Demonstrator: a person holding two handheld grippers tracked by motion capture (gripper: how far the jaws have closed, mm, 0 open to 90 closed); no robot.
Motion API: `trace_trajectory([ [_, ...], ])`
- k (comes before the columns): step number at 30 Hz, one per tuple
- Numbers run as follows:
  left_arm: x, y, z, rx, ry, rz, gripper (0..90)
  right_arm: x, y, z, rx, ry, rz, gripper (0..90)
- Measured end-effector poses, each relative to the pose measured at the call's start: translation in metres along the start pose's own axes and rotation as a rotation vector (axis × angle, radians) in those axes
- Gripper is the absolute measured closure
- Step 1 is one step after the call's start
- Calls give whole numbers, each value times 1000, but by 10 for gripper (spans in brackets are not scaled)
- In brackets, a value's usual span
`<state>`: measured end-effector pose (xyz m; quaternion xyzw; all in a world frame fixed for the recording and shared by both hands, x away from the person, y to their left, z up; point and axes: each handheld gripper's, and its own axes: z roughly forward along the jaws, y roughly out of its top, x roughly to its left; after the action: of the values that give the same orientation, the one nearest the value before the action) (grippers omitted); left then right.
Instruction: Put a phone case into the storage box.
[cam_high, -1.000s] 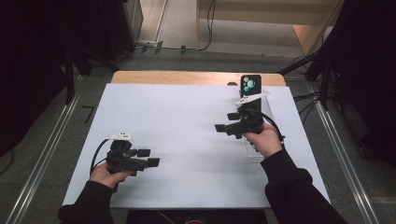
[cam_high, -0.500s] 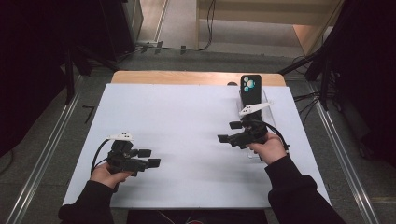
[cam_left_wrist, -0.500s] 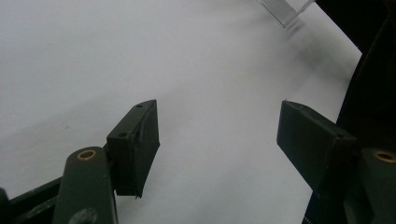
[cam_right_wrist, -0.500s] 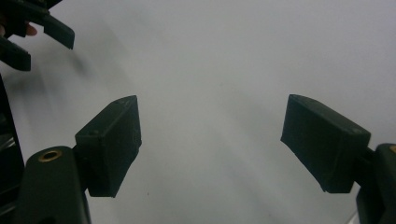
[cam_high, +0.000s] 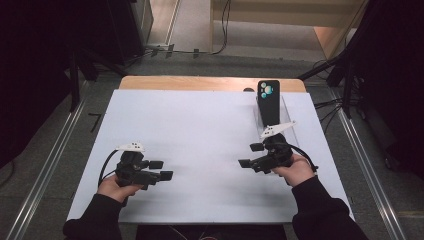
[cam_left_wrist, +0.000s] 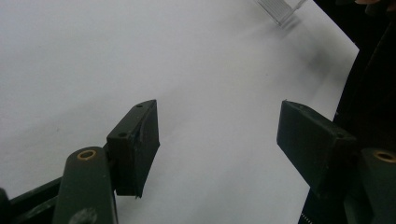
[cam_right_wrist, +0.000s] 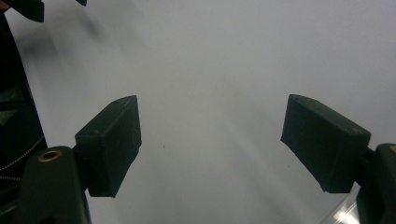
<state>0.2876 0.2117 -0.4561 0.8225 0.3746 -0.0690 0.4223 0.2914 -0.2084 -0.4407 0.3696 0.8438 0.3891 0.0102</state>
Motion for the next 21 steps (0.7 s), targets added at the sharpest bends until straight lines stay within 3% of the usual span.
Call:
trace_trajectory([
  [12,-4,-3,-3,1,-3,15,302,7,-25,-6,36,23,-10,180],
  [21,-7,-5,-2,6,-10,27,302,3,-42,-13,36,21,20,180],
])
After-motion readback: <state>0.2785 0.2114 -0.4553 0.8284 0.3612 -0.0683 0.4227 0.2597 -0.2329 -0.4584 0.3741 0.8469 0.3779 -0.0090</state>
